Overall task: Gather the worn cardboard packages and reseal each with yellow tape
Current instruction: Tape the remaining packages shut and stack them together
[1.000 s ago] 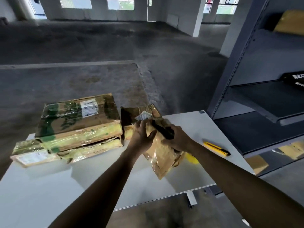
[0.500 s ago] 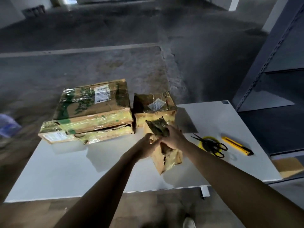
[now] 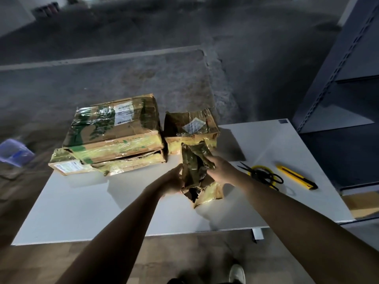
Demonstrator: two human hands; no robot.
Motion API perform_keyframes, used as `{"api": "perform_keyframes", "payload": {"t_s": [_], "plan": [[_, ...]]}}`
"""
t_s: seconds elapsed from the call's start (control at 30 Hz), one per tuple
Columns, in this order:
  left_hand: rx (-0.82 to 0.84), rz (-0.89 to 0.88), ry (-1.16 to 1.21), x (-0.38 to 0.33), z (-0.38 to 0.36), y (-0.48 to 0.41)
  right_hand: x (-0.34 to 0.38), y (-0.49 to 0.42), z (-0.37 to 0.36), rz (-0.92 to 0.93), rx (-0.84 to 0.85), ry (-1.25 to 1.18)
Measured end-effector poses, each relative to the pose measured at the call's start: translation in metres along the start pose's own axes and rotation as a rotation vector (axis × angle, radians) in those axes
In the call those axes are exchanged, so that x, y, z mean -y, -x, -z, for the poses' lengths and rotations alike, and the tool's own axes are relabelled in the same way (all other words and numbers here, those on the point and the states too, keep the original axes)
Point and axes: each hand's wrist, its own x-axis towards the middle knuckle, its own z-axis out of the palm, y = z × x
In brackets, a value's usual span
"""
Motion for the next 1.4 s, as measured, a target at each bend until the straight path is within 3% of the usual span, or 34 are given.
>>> {"api": "perform_keyframes", "payload": {"t_s": [0.27, 0.47, 0.7, 0.93, 1.13, 1.4], "plan": [[-0.174, -0.051, 0.024, -0.003, 0.018, -0.010, 0.013, 0.002, 0.016, -0.082, -0.071, -0.296], [-0.242, -0.329, -0.209, -0.020, 0.023, -0.005, 0.030, 0.012, 0.028, -0.075, -0.167, -0.263], [-0.080, -0.305, -0.431, -0.037, 0.031, 0.004, 0.040, 0.018, 0.029, -0.097, -0.197, -0.237], [-0.405, -0.507, -0.556, -0.031, 0.026, 0.002, 0.042, 0.016, 0.020, -0.086, -0.159, -0.355], [-0.181, -0.419, -0.656, -0.036, 0.021, 0.009, 0.039, 0.014, 0.019, -0.069, -0.165, -0.300], [-0.376, -0.593, -0.778, -0.028, 0.009, 0.002, 0.040, 0.011, 0.010, -0.008, -0.119, -0.214]]}}
